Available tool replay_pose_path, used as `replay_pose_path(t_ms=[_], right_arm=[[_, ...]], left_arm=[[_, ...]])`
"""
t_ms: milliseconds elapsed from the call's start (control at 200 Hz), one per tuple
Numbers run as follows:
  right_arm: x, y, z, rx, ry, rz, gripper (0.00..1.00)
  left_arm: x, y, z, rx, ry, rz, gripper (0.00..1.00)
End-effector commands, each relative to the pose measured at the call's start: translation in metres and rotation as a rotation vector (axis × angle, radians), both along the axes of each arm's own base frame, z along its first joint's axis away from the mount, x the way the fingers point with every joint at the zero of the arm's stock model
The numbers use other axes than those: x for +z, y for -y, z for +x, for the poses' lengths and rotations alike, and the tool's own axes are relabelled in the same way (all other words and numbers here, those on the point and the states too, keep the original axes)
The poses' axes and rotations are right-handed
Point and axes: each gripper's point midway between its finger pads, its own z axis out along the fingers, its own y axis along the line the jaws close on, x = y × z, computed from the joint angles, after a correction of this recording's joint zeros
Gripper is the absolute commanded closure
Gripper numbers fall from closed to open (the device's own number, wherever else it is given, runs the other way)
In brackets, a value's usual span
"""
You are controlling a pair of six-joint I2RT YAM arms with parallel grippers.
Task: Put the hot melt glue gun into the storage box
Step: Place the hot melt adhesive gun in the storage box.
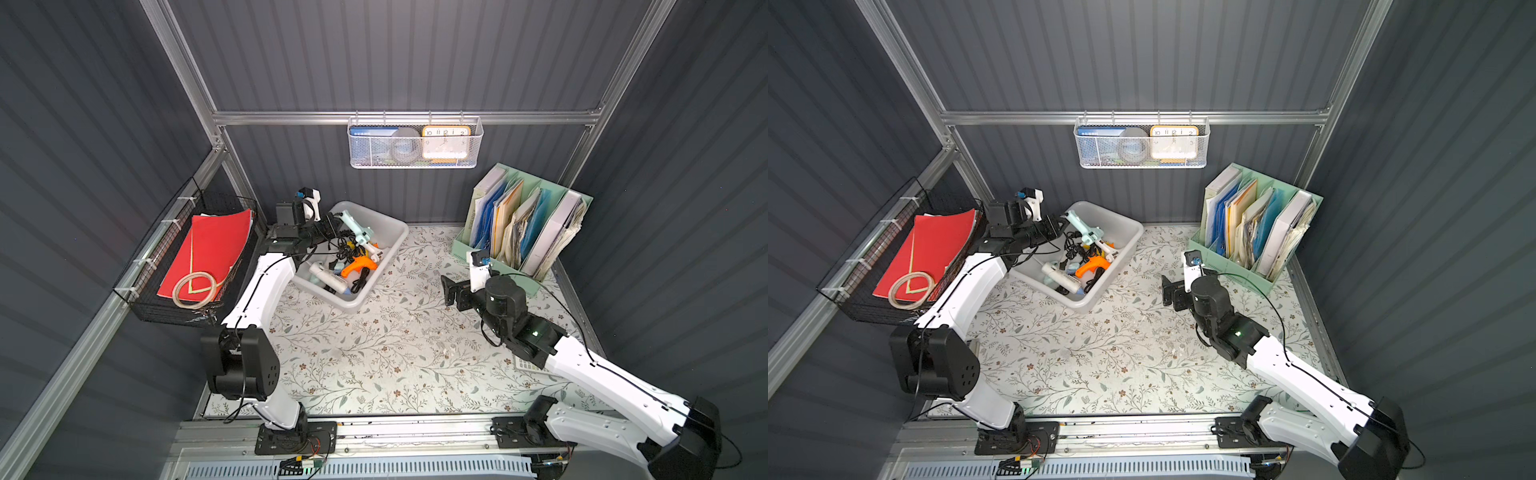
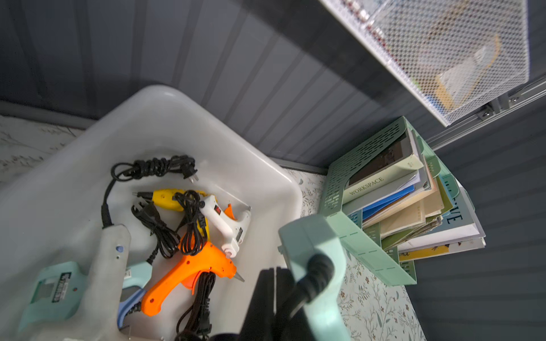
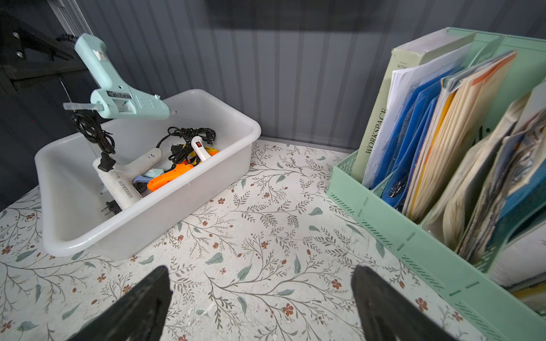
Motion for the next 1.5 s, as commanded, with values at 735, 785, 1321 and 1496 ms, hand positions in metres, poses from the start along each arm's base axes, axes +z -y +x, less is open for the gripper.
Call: replay_pose_path(t_ms=[735, 785, 1321, 1496], right_arm=[[0.006, -0.002, 0.005, -0.019, -0.011, 0.013, 0.01], [0.006, -0.002, 0.005, -0.019, -0.012, 0.012, 0.01], [0.005, -0.005, 0.008, -0.018, -0.018, 0.007, 0.01], [0.005, -0.004, 0.007, -0.020, -0.017, 0.007, 0.01]], left_arm=[[-0.125, 0.002, 0.016, -0.192, -0.200, 0.137, 1.00], [-0.129, -0.002, 0.016, -0.185, -0.215, 0.152, 1.00], [-0.166, -0.054, 0.020, -0.058, -0.368, 0.326, 0.73], [-0.171, -0.071, 0.020, -0.001, -0.394, 0.383, 0.73]])
